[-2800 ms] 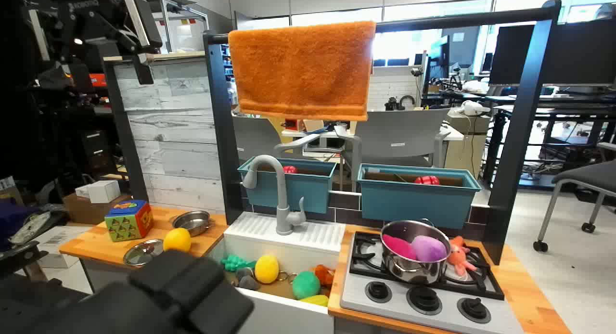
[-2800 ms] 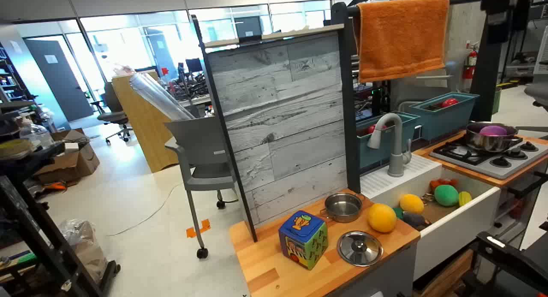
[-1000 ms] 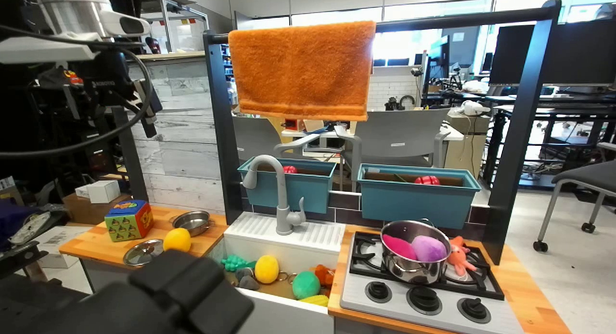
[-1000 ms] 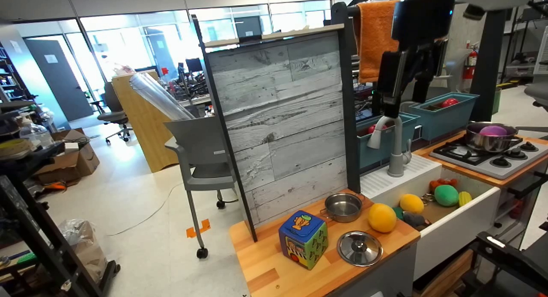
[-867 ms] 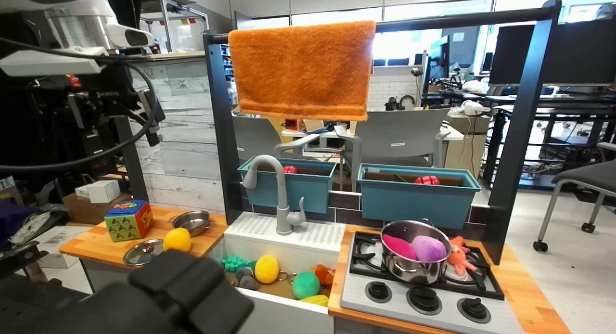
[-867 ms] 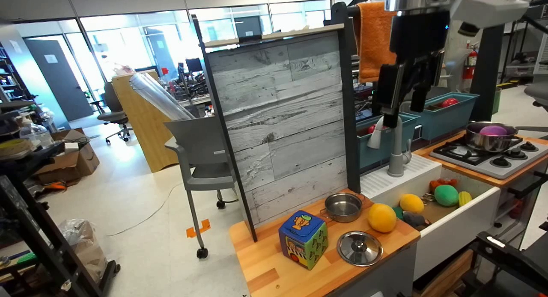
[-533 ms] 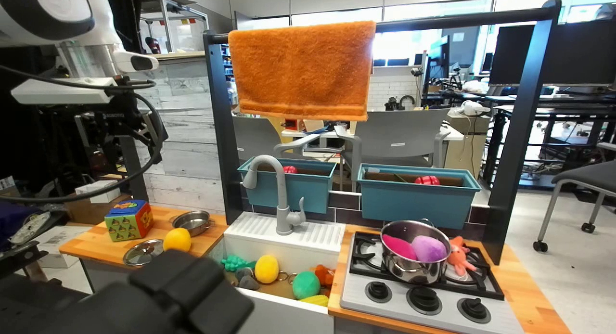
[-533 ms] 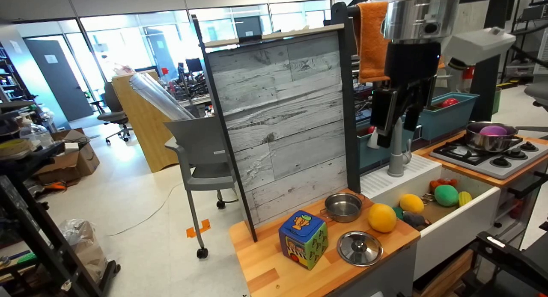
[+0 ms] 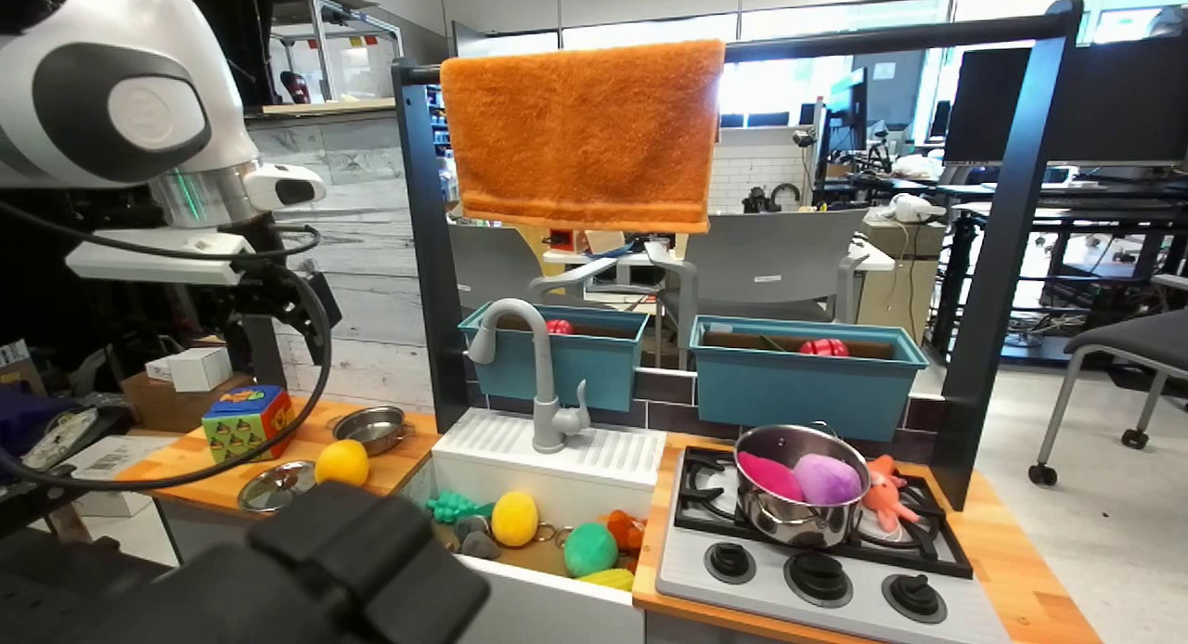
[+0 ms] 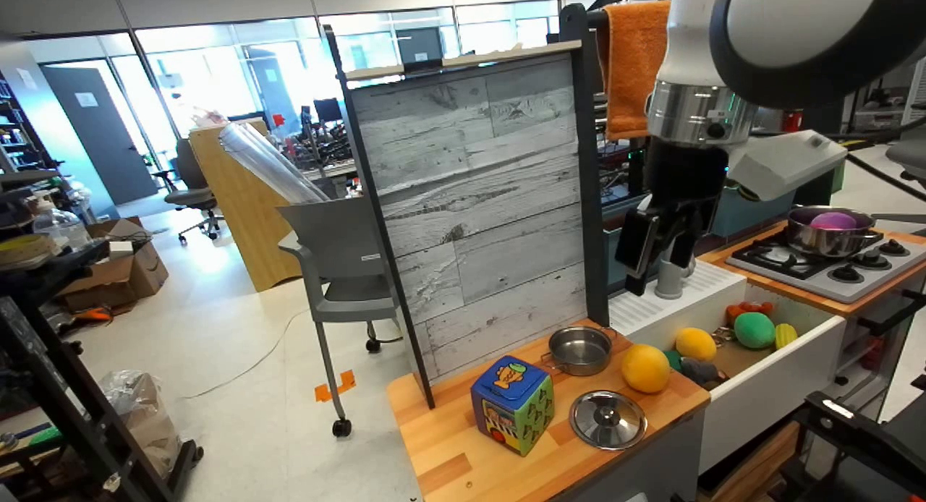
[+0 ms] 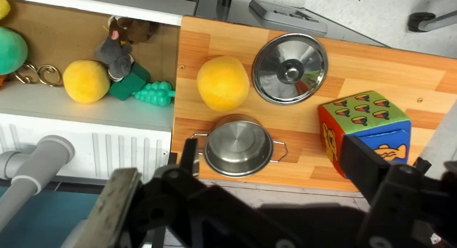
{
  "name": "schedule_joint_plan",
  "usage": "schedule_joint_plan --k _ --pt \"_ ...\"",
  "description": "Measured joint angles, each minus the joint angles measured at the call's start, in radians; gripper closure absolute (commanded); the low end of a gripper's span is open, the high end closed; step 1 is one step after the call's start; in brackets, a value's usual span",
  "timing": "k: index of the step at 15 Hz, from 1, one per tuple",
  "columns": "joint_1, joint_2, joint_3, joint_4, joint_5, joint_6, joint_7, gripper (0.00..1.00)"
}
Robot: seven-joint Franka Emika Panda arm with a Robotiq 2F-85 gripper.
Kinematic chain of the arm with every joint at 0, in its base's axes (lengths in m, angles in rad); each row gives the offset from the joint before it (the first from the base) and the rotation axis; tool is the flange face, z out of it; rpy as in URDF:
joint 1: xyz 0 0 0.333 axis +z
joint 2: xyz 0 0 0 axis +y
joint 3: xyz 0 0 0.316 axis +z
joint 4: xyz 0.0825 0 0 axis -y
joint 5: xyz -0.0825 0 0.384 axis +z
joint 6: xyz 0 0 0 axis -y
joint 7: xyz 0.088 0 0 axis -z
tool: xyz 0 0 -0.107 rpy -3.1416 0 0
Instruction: Pick up the toy on the countertop and put it in the small pot.
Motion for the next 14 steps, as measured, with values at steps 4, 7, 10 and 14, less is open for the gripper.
schedule_joint_plan --k 4,7,10,14 --pt "0.0 0.093 -0.014 0.063 0.0 0.019 0.0 0.0" --pt "0.01 0.152 -0.029 0.115 0.0 0.018 0.0 0.0" --pt "0.031 0.206 -0.048 0.161 0.0 0.016 0.0 0.0" --pt "0.072 0.275 -0.08 0.215 0.0 0.015 0.009 0.0"
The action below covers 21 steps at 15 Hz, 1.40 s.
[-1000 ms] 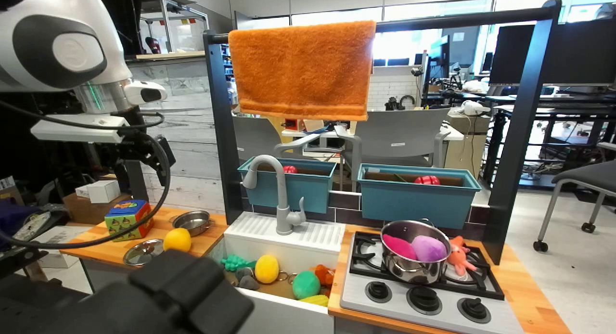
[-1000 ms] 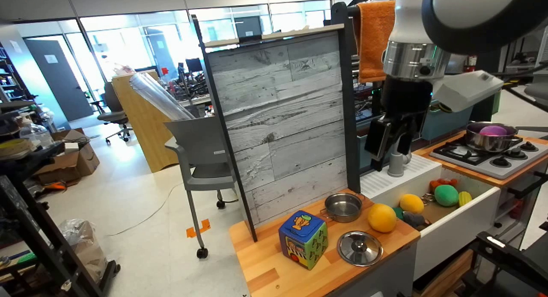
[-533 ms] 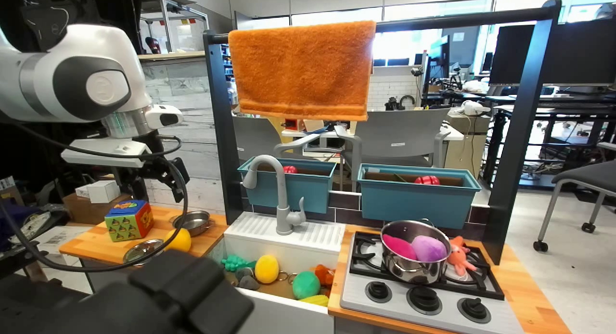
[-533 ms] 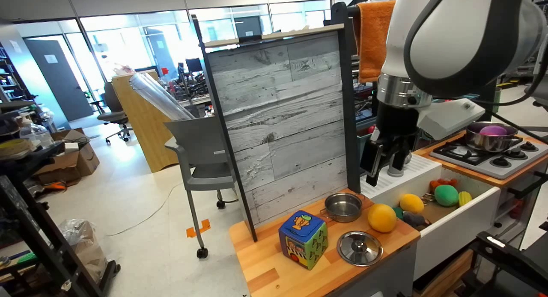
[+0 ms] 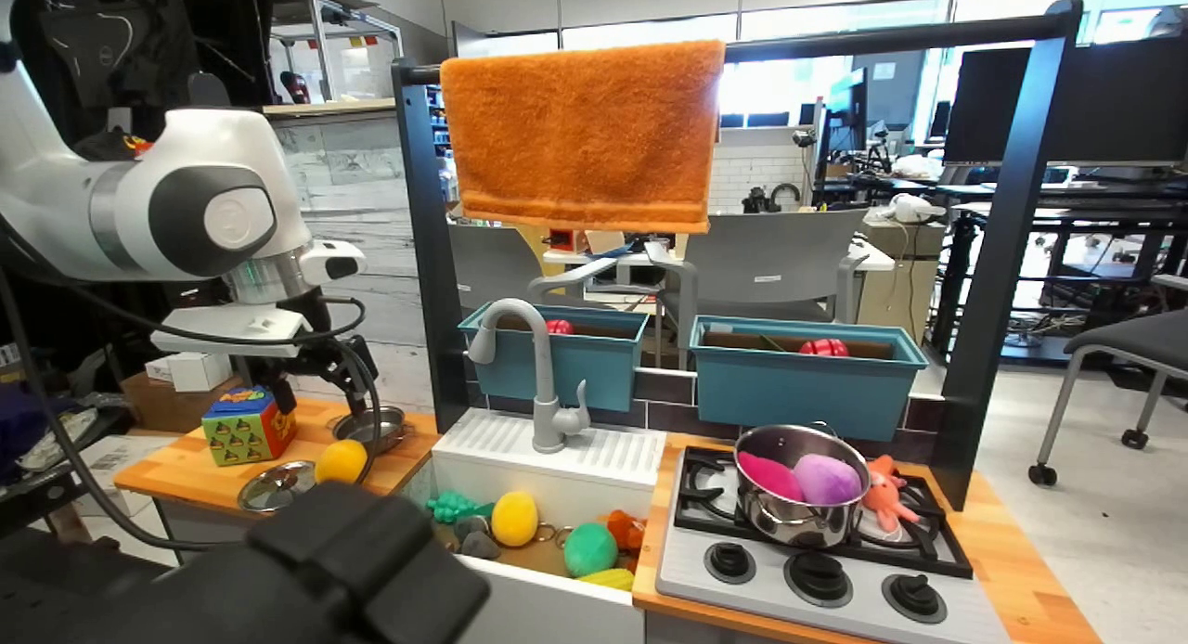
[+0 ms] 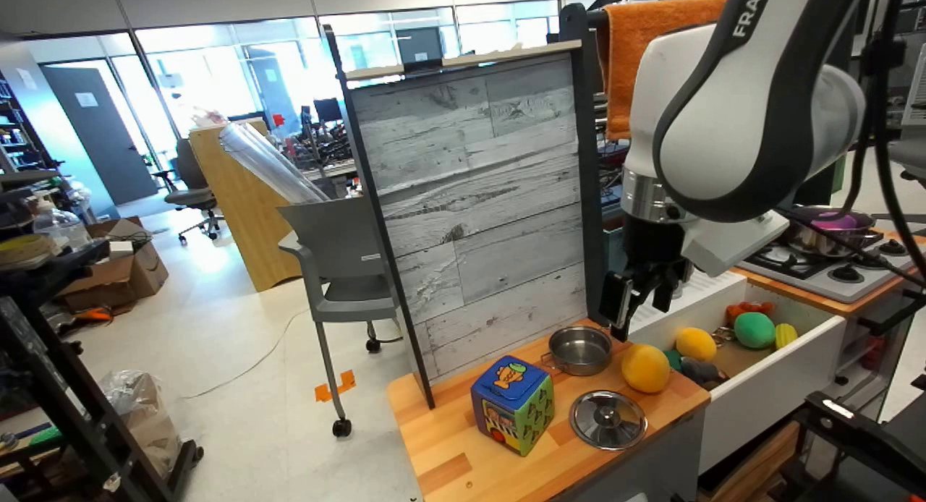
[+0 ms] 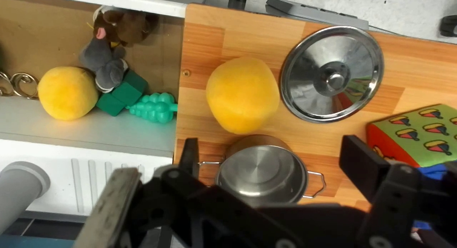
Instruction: Pick up the toy on the countertop and put it in the small pot.
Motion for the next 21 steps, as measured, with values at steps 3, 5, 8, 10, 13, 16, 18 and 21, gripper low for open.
schedule_joint_plan --k 3,5,8,10,13,16,18,21 --pt "0.021 0.048 -0.015 0.039 0.0 -0.009 0.011 0.0" --pt "0.024 0.079 -0.018 0.064 0.0 -0.013 0.014 0.0" --pt "0.027 0.121 -0.024 0.111 0.0 -0.03 0.016 0.0" --pt "0.029 0.147 -0.025 0.145 0.0 -0.051 0.016 0.0" --pt "0.038 0.177 -0.03 0.188 0.0 -0.087 0.018 0.0" --pt "0.05 0.199 -0.035 0.214 0.0 -0.117 0.027 0.06" --pt "0.054 0.207 -0.036 0.221 0.0 -0.127 0.036 0.3" --pt "0.054 0.209 -0.037 0.222 0.0 -0.134 0.046 0.49"
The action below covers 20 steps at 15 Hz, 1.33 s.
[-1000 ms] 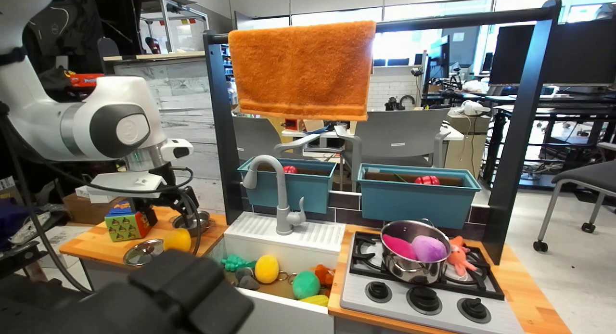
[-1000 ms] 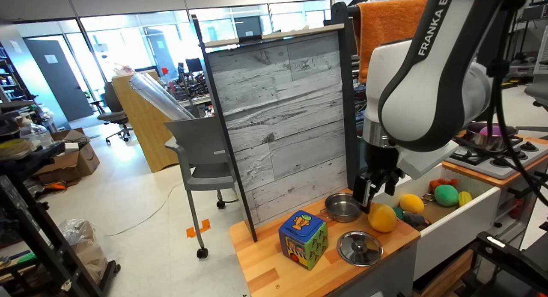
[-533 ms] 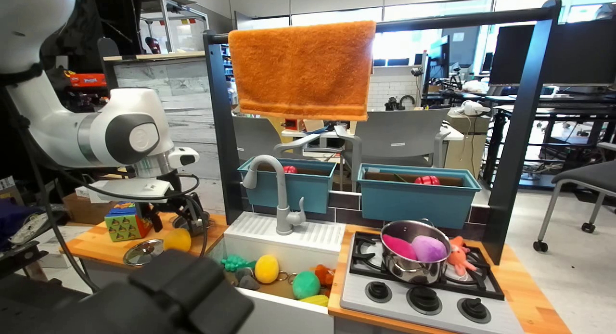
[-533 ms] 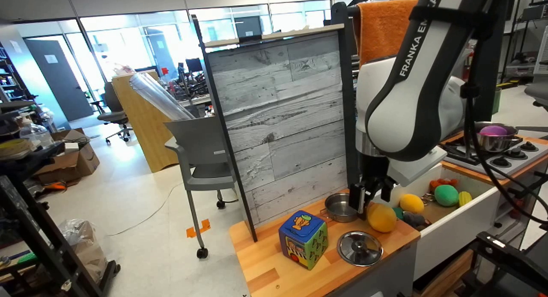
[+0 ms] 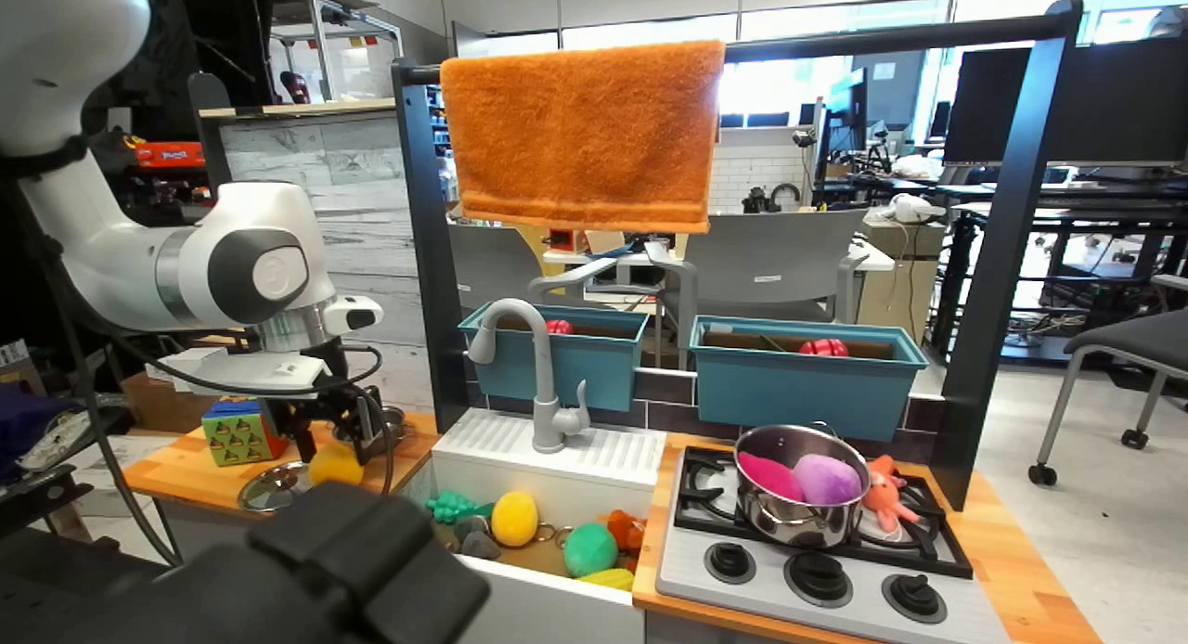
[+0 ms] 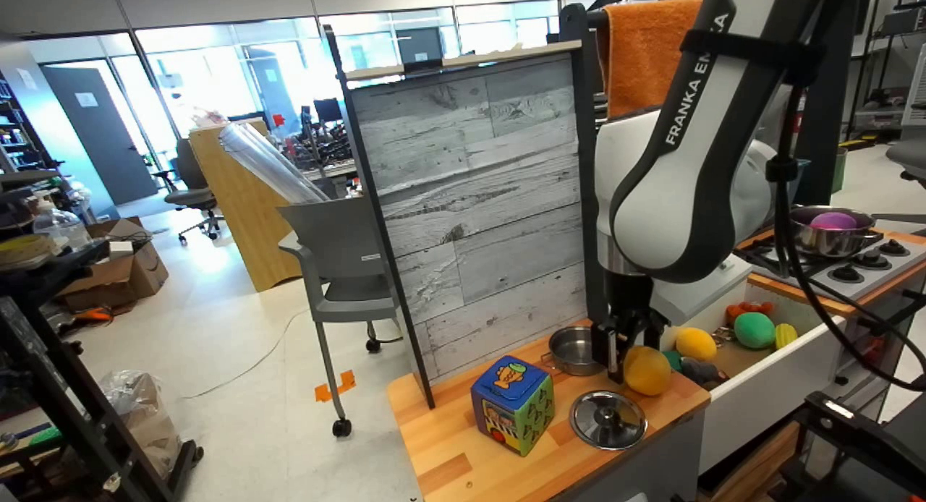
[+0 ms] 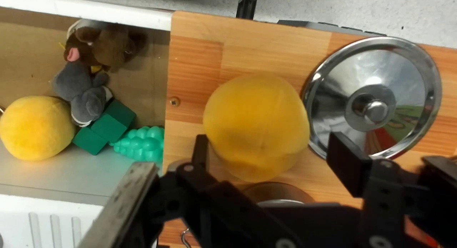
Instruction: Pick up the toy on the countertop and put it in the small pot.
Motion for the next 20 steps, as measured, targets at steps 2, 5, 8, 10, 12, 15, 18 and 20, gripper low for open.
schedule_joint_plan --k 2,5,8,10,12,15,18,20 --pt "0.0 0.0 -0.001 0.001 0.0 0.0 0.004 0.63" --pt "-0.001 0.0 -0.003 0.006 0.0 0.0 0.015 0.85" --pt "-0.001 0.0 -0.01 0.011 0.0 0.002 0.035 0.98" --pt "0.0 -0.002 -0.02 0.011 0.0 0.007 0.055 0.97" --pt "0.0 -0.008 -0.029 0.006 0.0 0.007 0.073 0.95" --pt "0.0 -0.025 -0.041 -0.016 0.0 0.007 0.083 0.95" --pt "-0.002 -0.06 -0.045 -0.055 0.0 0.023 0.083 0.95" --pt "-0.002 -0.092 -0.045 -0.088 0.001 0.053 0.084 0.95"
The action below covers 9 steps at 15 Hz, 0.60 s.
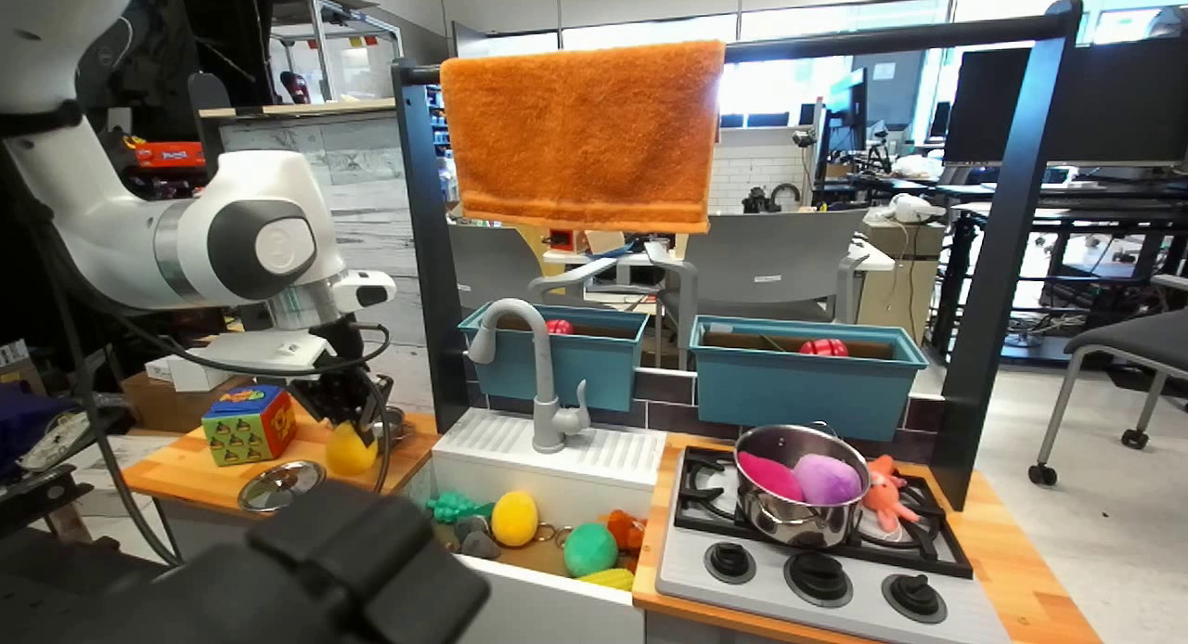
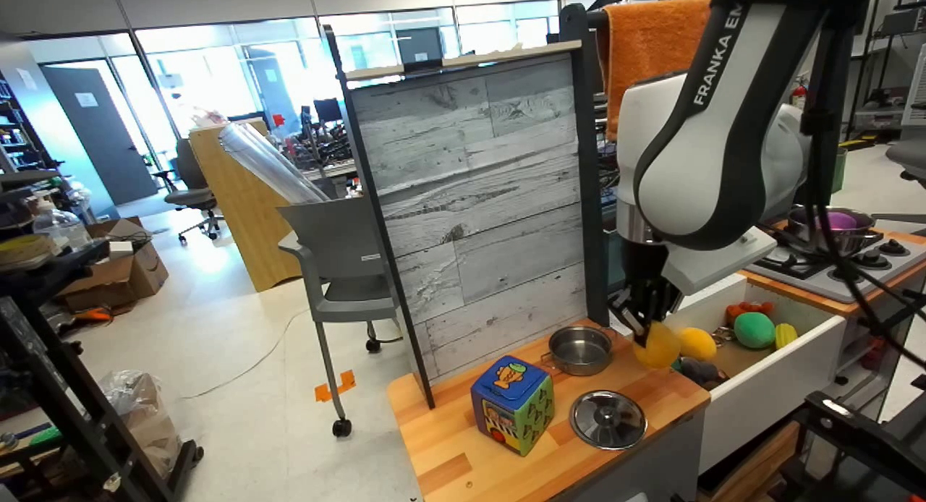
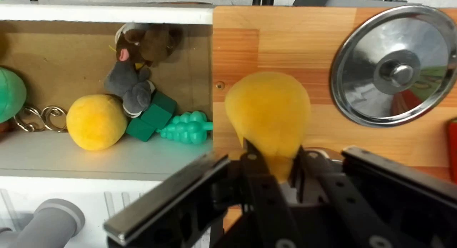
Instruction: Pick up the toy on the countertop and put it in the small pot.
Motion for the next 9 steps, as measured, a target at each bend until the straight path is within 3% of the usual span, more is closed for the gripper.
schedule_joint_plan --k 9 --pt "0.006 -0.137 0.016 -0.054 0.018 0.106 0.001 0.95"
